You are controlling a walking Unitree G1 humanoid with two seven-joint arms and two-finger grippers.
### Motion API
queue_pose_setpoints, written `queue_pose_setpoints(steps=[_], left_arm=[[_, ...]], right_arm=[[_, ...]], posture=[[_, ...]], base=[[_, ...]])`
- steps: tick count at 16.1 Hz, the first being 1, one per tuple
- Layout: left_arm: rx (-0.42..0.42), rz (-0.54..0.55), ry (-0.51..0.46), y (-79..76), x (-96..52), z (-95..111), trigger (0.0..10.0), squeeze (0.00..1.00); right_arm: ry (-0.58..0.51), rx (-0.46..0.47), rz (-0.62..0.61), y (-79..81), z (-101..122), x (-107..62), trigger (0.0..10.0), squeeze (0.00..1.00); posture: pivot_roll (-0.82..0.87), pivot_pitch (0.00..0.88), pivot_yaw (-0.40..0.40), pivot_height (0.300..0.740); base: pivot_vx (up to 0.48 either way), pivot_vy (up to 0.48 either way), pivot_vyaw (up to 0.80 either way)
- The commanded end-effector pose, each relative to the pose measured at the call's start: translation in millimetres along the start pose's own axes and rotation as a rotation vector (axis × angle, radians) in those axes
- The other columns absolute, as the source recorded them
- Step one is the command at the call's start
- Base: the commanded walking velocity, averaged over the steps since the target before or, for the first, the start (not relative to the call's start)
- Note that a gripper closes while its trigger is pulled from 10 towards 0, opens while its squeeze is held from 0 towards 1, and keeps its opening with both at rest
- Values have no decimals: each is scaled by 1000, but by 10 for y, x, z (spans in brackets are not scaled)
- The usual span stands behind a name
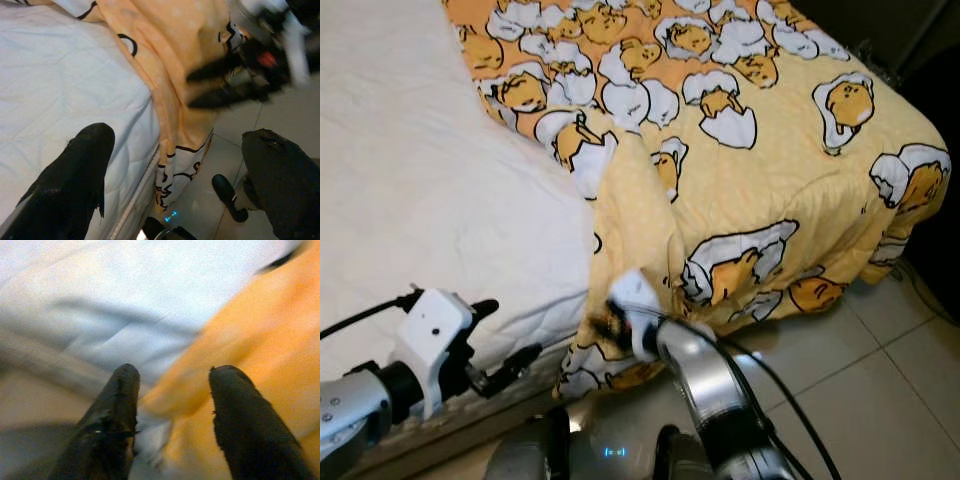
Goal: Clean up the room
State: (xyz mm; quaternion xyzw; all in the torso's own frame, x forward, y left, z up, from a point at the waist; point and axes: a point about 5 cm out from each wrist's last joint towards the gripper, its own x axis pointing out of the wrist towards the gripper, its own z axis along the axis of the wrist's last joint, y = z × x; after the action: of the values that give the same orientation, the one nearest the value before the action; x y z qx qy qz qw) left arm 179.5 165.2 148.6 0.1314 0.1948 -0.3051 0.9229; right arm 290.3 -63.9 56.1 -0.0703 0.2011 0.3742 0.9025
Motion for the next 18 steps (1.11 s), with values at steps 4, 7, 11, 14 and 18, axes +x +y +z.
queue_pose_setpoints(steps=[4, 7, 11, 14, 18], left_arm=[[-21, -14, -6, -38, 53, -6, 10000, 357], [-16, -30, -5, -85, 59, 1, 10000, 353], [-17, -36, 3, -125, 19, -8, 10000, 349], [-19, -31, 15, -145, -31, -24, 10000, 353], [-19, -21, 35, -154, -117, -36, 10000, 353]], right_arm=[[45, 78, -147, -72, 101, 310, 10000, 1000], [166, 30, -201, -75, 71, 418, 10000, 0], [217, 4, -292, -129, 96, 450, 10000, 0], [185, 103, -262, -106, 141, 479, 0, 0], [163, 141, -261, -170, 179, 463, 0, 0]], posture=[[212, 218, 9, 740], [220, 222, 7, 740], [244, 238, 4, 740], [261, 244, 4, 740], [278, 273, 12, 740]], base=[[0, 0, 0], [0, 0, 0], [0, 0, 0], [0, 0, 0], [0, 0, 0]])
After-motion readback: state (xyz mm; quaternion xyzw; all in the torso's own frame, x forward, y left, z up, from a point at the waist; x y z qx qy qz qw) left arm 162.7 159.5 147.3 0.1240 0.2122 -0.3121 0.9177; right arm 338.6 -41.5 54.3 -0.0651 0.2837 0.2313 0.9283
